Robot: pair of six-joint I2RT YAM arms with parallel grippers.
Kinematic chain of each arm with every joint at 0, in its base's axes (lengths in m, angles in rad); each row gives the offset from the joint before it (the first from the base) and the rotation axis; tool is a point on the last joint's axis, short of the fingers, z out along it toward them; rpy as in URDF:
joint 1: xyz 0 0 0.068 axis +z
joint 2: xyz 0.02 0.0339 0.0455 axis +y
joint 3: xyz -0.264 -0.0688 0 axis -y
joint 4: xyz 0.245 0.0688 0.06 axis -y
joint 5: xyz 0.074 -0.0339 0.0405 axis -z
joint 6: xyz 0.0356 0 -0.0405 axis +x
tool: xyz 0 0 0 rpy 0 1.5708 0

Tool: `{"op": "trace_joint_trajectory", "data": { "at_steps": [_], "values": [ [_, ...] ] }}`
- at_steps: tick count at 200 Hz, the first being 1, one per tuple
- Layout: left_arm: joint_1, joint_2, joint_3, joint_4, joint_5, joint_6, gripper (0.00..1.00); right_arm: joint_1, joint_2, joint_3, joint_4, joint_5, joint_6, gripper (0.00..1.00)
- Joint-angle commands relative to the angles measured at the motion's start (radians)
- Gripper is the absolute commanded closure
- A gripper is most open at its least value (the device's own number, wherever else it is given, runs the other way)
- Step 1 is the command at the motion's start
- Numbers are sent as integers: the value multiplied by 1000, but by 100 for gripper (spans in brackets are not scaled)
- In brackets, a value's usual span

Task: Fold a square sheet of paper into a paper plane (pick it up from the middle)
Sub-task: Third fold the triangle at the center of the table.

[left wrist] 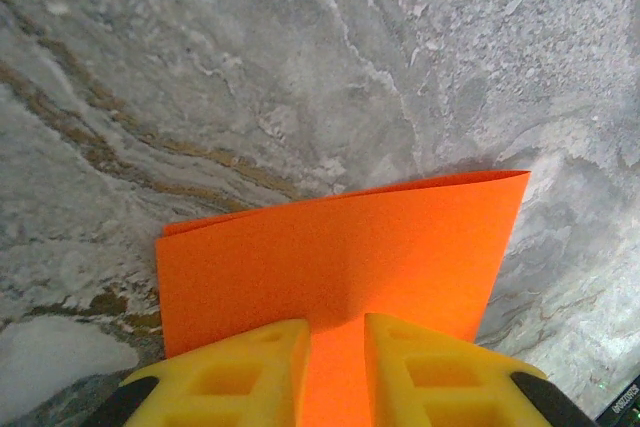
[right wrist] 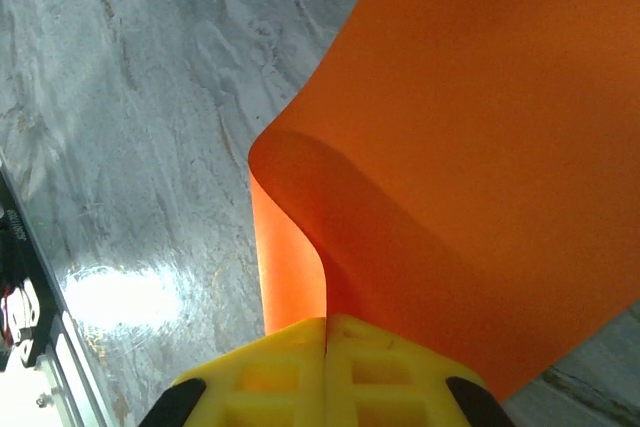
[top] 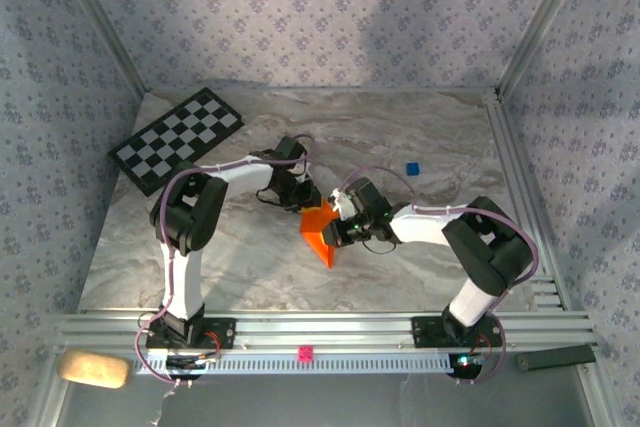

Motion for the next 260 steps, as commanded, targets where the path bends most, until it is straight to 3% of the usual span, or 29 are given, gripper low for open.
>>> {"op": "trace_joint_trajectory", "data": {
  "at_steps": [1,260],
  "values": [
    [-13,31,-13,-36,-51,-9,77,-5,15,35,-62,66,-22,97],
    [-13,6,-26,-33,-57,-21,78,20,11,69,-169,158,-30,97]
  ]
}}
